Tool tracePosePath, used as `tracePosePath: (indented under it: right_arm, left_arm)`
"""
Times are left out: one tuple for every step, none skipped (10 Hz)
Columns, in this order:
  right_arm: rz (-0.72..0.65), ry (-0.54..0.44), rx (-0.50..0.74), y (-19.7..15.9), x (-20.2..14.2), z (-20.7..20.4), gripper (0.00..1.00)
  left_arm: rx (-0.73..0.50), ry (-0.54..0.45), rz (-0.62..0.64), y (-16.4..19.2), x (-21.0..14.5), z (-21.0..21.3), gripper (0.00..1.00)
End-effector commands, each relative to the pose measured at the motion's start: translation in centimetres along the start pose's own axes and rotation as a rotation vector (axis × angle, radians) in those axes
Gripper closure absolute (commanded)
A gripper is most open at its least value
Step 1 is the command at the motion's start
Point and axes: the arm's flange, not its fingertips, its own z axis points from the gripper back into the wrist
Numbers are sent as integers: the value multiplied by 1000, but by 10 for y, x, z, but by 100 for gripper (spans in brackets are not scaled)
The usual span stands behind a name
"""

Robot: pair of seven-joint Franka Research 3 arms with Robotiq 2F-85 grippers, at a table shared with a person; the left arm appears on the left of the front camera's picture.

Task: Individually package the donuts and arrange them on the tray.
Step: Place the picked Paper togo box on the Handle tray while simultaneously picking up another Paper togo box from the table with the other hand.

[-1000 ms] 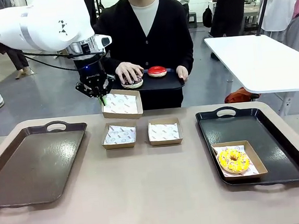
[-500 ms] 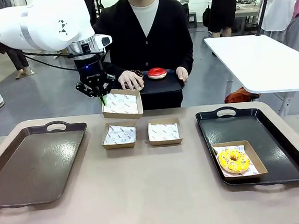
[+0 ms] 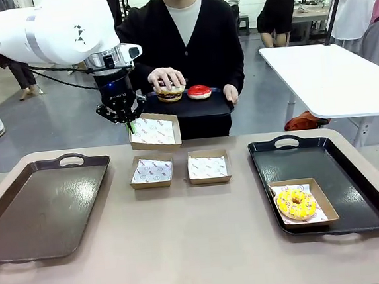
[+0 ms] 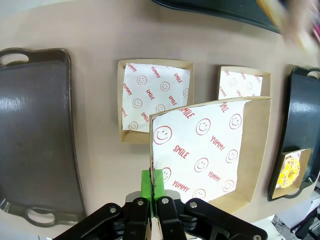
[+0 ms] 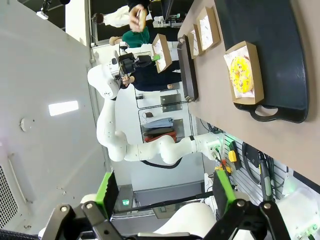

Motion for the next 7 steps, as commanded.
tracePosePath:
  right_arm:
    - [0, -2, 0, 0, 0, 0, 0]
    - [0, -2, 0, 0, 0, 0, 0]
    - [0, -2, 0, 0, 0, 0, 0]
    - [0, -2, 0, 0, 0, 0, 0]
    - [0, -2, 0, 0, 0, 0, 0]
    - [0, -2, 0, 0, 0, 0, 0]
    - [0, -2, 0, 0, 0, 0, 0]
  left_arm:
    - [2, -5, 1, 2, -3, 2, 100]
    - [2, -5, 1, 2, -3, 2, 100]
    - [2, -5, 1, 2, -3, 2, 100]
    - [2, -5, 1, 2, -3, 2, 100]
    - [2, -5, 1, 2, -3, 2, 100]
    - [2, -5, 1, 2, -3, 2, 100]
    - [2, -5, 1, 2, -3, 2, 100]
